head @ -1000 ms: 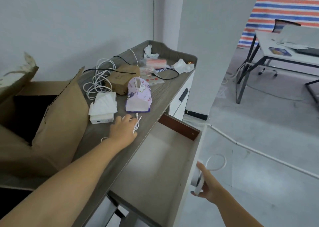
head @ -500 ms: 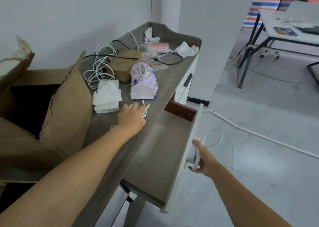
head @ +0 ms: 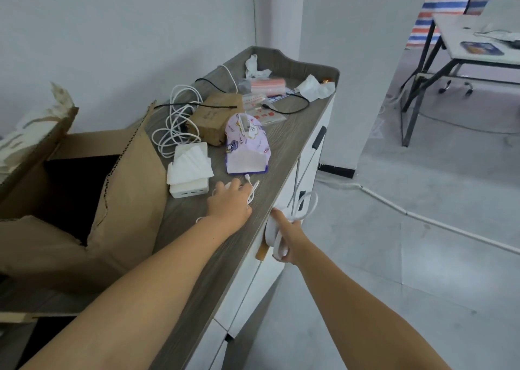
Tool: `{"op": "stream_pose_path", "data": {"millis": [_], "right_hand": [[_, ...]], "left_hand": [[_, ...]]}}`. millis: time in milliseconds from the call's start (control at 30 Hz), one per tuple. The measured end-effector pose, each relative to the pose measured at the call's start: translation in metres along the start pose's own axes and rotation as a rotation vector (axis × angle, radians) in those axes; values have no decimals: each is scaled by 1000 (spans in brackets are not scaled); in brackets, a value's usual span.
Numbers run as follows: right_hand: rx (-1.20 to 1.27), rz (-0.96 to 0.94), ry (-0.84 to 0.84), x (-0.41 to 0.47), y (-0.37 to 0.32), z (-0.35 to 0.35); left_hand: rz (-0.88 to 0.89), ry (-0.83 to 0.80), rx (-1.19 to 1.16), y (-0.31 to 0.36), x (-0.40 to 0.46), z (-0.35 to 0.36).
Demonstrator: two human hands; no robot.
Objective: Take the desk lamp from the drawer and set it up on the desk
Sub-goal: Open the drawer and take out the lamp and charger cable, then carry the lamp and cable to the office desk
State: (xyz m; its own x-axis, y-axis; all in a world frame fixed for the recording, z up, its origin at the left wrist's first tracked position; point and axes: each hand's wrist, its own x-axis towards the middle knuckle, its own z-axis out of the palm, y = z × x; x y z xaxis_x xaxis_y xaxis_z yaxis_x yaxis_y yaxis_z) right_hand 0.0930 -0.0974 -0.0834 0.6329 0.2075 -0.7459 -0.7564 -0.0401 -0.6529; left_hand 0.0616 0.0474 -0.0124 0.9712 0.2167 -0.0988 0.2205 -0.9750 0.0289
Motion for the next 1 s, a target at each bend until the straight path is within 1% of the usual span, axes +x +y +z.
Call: {"op": "stream_pose_path", "data": {"millis": [133,200,267,333,433,500,600,667,767,867,1000], "right_hand": [[-70,-43,-35,-7,-5,-7],[-151,-129,-22,-7,-12,-19],[-252,-210,35,-12,-24,-36],[-400,-273,143,-23,-40,-58],[-716,-329,367,-43,-68,-95],[-842,-389,495,-58,-82,-125],[-995,-411,657,-80,-94,-177],[-1048,-393,753,-94,-98,-217],[-1056,-332,855,-110,-102,-273],[-1054,-280,925,-120,-106,-323],[-1056,-262,990,-126,-119,-377]], "left_hand": [[26,1,7,0,-5,-2],[61,10,4,2,-10,-2],[127,25,-15,11,-12,-6],[236,44,-16,30,-8,-13],[353,83,-34,71,5,-28],[406,85,-47,104,16,-38],[472,77,-52,154,32,-45],[522,52,-56,191,42,-45],[601,18,-38,244,57,-43],[677,23,-52,296,70,-43],[737,5,-52,364,84,-51]]}}
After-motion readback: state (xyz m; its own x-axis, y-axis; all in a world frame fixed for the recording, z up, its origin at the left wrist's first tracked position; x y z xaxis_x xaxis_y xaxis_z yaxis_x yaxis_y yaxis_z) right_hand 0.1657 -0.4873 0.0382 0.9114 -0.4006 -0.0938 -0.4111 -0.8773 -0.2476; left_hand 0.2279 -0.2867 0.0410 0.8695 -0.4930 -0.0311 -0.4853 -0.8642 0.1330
